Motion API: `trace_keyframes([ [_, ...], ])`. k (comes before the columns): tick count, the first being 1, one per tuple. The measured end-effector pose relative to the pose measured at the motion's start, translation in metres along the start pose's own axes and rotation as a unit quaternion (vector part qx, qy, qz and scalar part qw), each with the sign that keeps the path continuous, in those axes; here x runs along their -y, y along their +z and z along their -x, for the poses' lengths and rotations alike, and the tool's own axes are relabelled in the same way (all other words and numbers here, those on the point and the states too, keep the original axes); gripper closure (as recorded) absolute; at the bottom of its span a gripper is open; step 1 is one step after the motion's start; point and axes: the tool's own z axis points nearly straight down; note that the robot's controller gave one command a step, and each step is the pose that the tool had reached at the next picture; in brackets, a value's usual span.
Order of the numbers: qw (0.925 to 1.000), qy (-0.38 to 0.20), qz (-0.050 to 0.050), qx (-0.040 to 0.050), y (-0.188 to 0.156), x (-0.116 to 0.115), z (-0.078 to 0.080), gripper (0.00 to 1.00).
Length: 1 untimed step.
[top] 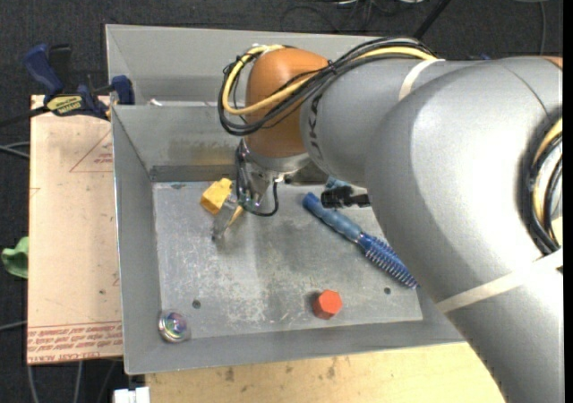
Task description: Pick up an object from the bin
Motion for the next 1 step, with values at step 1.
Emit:
trace_keyframes([
  [1,1.0000,0.000,0.000,-0.0002,0.0004,0.0001,-0.0002,1.00],
])
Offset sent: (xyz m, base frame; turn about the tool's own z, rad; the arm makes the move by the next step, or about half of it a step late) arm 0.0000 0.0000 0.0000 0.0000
